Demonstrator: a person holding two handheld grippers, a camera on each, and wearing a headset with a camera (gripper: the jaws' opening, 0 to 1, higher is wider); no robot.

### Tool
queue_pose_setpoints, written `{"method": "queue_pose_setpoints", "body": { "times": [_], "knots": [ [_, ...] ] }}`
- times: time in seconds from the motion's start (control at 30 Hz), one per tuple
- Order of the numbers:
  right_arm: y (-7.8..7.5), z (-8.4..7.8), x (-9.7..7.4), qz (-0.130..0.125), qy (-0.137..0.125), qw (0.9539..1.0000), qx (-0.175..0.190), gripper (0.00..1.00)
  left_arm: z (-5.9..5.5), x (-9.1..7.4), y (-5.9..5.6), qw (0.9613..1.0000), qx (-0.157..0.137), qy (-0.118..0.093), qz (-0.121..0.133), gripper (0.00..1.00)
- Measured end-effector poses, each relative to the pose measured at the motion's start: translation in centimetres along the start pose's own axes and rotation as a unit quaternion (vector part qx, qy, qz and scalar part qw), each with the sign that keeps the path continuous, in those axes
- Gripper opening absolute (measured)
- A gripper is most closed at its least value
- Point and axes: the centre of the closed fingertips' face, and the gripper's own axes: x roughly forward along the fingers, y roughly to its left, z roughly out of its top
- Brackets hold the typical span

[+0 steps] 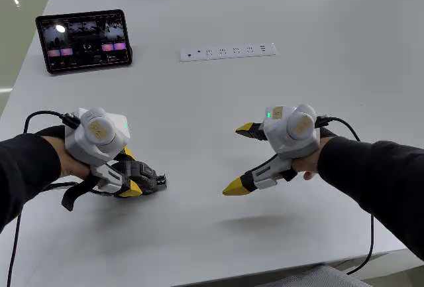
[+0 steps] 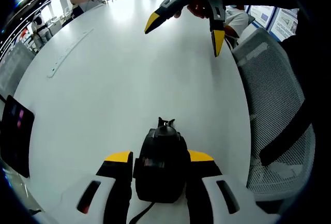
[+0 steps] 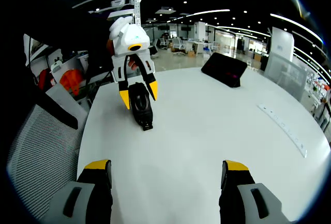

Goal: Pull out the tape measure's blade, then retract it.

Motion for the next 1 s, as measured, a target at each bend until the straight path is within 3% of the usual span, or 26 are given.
{"method": "queue_pose_setpoints", "body": {
  "times": [0.47,0.6,1.0],
  "knots": [
    [1.3,1.9,3.1,0.030,0.012,0.9990,-0.030,0.79,-0.1,0.3,-0.2,0.9996,0.029,0.001,0.004,0.33],
    [1.7,2.4,4.2,0.046,0.018,0.9979,-0.043,0.74,-0.3,0.5,0.1,0.9983,0.057,0.003,0.016,0.32],
    [2.3,3.3,7.5,0.071,0.042,0.9940,-0.072,0.60,-0.3,0.4,0.2,0.9981,0.054,-0.007,0.029,0.32]
  ]
}}
